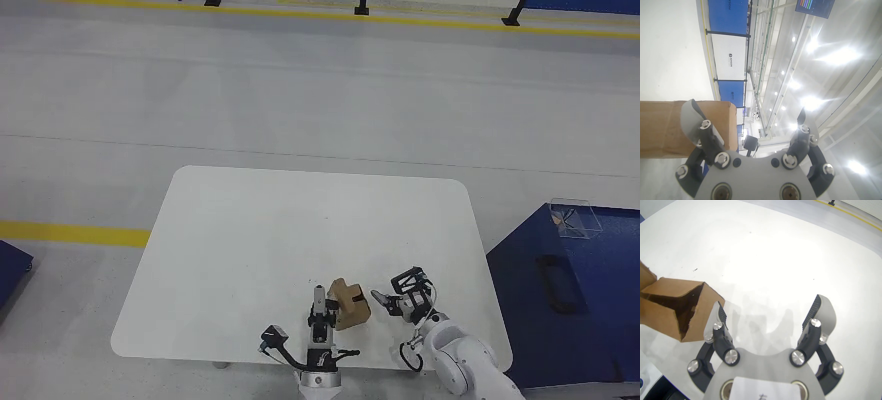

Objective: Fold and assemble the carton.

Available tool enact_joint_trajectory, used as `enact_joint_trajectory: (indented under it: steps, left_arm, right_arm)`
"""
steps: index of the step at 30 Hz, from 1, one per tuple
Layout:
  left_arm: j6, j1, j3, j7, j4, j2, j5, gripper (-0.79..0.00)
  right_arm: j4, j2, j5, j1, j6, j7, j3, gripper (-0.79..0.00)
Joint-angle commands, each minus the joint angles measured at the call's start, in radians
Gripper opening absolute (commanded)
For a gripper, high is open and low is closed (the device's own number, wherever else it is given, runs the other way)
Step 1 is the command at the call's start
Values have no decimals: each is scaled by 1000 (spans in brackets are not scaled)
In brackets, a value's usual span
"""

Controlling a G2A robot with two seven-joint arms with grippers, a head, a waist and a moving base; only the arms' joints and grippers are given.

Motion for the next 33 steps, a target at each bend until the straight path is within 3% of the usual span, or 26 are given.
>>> enact_joint_trajectory:
  steps: [1, 10, 13, 18, 26, 33]
  left_arm:
    - [17, -11, 11, -15, 12, -2, -8, 0]
    - [114, -56, 29, -44, 65, -19, -70, 0]
    - [102, -51, 20, -38, 55, -19, -62, 0]
    - [82, -22, 5, -55, -1, -8, -56, 0]
    - [88, 60, -53, -159, -155, 25, 3, 0]
    - [88, 60, -53, -159, -155, 25, 3, 0]
  right_arm:
    - [11, -4, 14, 8, -11, -3, -15, 0]
    - [52, -17, 23, 57, 1, -11, -52, 0]
    - [65, -19, 45, 68, 21, -13, -38, 0]
    - [63, -22, 138, 73, 48, 43, -1, 0]
    - [63, -22, 138, 73, 48, 43, -1, 0]
    - [63, -22, 138, 73, 48, 43, -1, 0]
